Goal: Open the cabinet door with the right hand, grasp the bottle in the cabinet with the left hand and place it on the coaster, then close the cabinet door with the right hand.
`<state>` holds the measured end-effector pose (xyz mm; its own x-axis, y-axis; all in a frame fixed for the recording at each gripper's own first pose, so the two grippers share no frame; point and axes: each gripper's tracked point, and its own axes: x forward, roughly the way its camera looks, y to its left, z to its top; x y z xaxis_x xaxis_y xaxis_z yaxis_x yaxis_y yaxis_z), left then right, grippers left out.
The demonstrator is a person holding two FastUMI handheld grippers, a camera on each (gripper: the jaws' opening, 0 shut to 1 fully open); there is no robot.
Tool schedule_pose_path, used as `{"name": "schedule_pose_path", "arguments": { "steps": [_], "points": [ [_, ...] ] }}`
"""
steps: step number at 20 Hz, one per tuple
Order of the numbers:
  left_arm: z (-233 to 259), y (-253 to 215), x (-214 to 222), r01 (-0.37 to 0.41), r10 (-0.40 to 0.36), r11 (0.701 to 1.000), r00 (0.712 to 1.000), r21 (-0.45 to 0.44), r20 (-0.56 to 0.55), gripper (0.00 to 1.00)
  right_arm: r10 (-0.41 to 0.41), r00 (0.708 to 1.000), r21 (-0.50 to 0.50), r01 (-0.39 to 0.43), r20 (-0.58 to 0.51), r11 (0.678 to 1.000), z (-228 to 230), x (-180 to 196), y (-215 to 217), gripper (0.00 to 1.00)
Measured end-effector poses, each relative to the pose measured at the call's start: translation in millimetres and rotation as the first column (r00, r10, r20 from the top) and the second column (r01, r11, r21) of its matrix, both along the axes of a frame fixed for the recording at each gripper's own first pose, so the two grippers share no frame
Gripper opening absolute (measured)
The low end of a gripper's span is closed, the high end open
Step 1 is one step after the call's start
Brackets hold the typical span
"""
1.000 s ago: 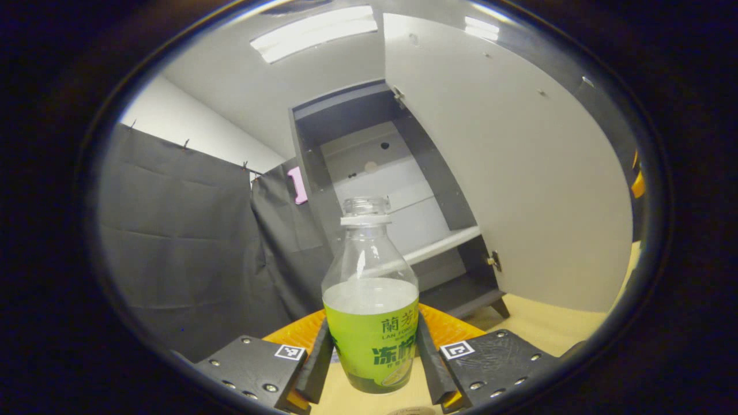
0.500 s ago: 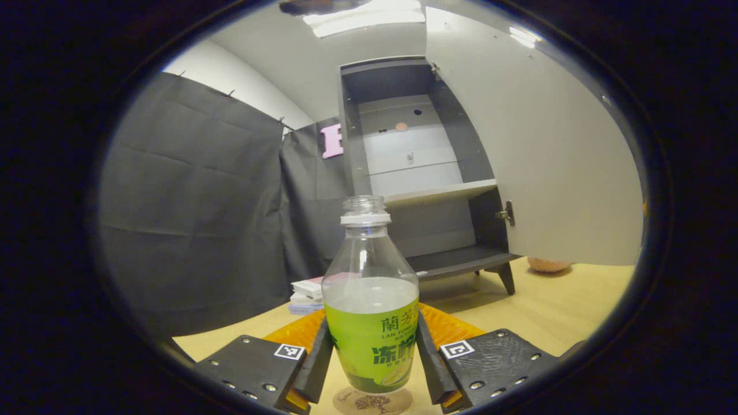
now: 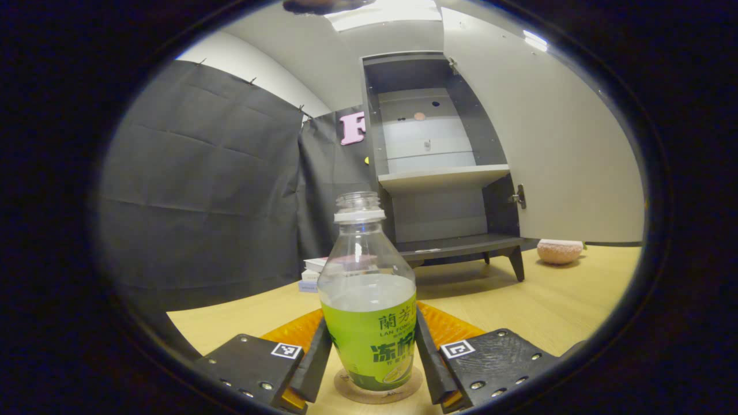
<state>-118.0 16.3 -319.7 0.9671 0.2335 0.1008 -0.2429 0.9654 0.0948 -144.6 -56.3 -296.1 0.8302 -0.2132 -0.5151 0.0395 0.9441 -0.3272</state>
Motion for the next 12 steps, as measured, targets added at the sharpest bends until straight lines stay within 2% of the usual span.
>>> {"name": "schedule_pose_path", "arguments": {
  "steps": [1,3,4,5,7,8,9,12],
  "points": [
    [0.8,0.2,1.3,-0.002,0.002,1.000,1.000,-0.004,0.002,0.75,0.005,1.000,-0.003,-0.005,-0.006,1.000,-3.1,-1.0,1.5,0.96],
    [1.8,2.8,-0.2,-0.014,0.014,1.000,1.000,-0.006,0.005,0.89,0.015,1.000,0.005,-0.015,-0.020,1.000,-7.3,-2.1,6.6,0.96],
    [2.4,6.4,-2.9,-0.018,0.018,1.000,1.000,-0.006,0.002,0.92,0.020,0.999,0.008,-0.020,-0.025,1.000,-8.8,-1.4,8.7,0.96],
    [3.8,9.5,-7.3,-0.026,0.026,1.000,1.000,-0.008,0.002,0.84,0.028,0.999,0.012,-0.027,-0.027,1.000,-9.0,-0.9,11.8,0.96],
    [9.9,7.0,-5.2,-0.016,0.017,1.000,1.000,-0.011,0.022,0.93,0.038,0.999,0.012,-0.038,-0.024,0.999,-8.3,0.6,14.7,0.96],
    [12.2,6.7,-1.7,-0.011,0.011,1.000,1.000,-0.006,0.023,0.93,0.042,0.999,0.012,-0.042,-0.024,0.999,-7.5,0.4,14.9,0.96],
    [13.3,6.3,-1.7,-0.005,0.005,1.000,1.000,-0.002,0.021,0.88,0.045,0.999,0.019,-0.045,-0.024,0.999,-9.2,1.1,16.8,0.96],
    [14.1,4.4,-5.2,-0.002,0.002,0.999,1.000,-0.032,0.005,0.88,0.031,0.999,0.026,-0.030,-0.027,0.999,-10.3,-3.0,11.8,0.96]
  ]
}}
